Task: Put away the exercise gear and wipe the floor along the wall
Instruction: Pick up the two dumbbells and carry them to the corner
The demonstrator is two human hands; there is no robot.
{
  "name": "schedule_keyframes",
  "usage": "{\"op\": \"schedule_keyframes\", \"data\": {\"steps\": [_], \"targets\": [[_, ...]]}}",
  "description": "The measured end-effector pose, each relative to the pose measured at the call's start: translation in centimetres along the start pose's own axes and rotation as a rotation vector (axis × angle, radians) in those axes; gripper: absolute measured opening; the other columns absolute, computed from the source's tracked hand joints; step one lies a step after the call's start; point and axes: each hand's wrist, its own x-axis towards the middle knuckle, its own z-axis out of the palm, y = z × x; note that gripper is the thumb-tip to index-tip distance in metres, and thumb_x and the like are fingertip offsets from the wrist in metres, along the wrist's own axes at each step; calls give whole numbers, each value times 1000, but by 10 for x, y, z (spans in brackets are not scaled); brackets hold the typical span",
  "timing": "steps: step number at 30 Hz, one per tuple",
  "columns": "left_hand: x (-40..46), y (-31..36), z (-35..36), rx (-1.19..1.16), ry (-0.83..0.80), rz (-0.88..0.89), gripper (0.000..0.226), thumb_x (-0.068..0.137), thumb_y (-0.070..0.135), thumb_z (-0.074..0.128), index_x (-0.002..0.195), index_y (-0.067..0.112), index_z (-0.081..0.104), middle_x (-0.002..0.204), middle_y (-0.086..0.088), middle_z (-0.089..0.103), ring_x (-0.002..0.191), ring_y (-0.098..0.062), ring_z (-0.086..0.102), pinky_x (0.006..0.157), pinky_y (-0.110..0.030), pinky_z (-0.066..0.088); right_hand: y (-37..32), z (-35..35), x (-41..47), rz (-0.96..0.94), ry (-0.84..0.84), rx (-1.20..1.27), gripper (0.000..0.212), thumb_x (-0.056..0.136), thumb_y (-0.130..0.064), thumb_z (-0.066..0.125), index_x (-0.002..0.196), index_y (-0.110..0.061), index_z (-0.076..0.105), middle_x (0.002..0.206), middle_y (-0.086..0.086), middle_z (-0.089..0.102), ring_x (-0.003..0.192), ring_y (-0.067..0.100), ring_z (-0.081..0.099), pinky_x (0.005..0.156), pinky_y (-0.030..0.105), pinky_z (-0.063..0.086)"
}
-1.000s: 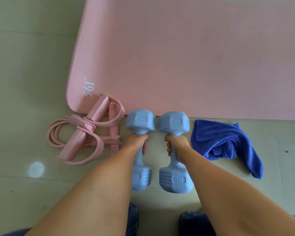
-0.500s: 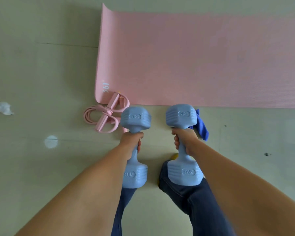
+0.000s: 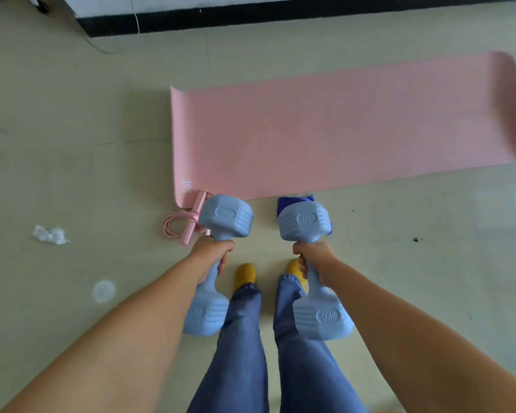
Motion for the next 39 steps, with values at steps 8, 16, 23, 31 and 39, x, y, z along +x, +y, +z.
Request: {"op": "schedule_keyframes", "data": {"steps": [8, 16, 23, 31, 39], "targets": [[-28, 21, 8, 267, -53, 53, 13, 81, 6, 53, 69, 7, 49, 44, -3, 40, 35, -17, 35, 39, -19, 32, 31, -57, -46, -19, 167, 56, 16, 77, -5, 55, 66, -10, 45, 53, 7, 42, 42, 18, 35, 45, 23, 33], [-60, 72, 91, 524, -220, 129, 10, 78, 8, 53, 71, 10, 47, 55, -7, 38, 47, -19, 31, 48, -25, 31, 84, -136, -82, -16, 273, 306, 14, 77, -4, 54, 70, -9, 43, 56, 8, 41, 44, 19, 36, 47, 26, 32], [-102, 122, 242, 705, -305, 238, 21, 81, 9, 54, 63, 13, 45, 53, -4, 33, 45, -16, 27, 48, -23, 25, 137, -256, -98, -9, 354, 499, 10, 78, -2, 50, 75, -9, 42, 54, 7, 39, 44, 18, 34, 44, 24, 31], [-150, 185, 437, 866, -341, 319, 6, 75, 7, 53, 75, 10, 48, 56, -5, 37, 45, -18, 31, 47, -23, 30, 176, -428, -112, 34, 421, 561, 11, 78, -2, 49, 73, -9, 43, 55, 7, 39, 45, 19, 35, 46, 23, 30], [-158, 294, 605, 1045, -397, 442, 11, 78, 6, 54, 71, 11, 46, 54, -5, 36, 44, -17, 31, 45, -21, 28, 176, -591, -104, 63, 501, 632, 11, 78, -1, 47, 73, -9, 43, 55, 5, 37, 46, 17, 32, 46, 21, 27]]}}
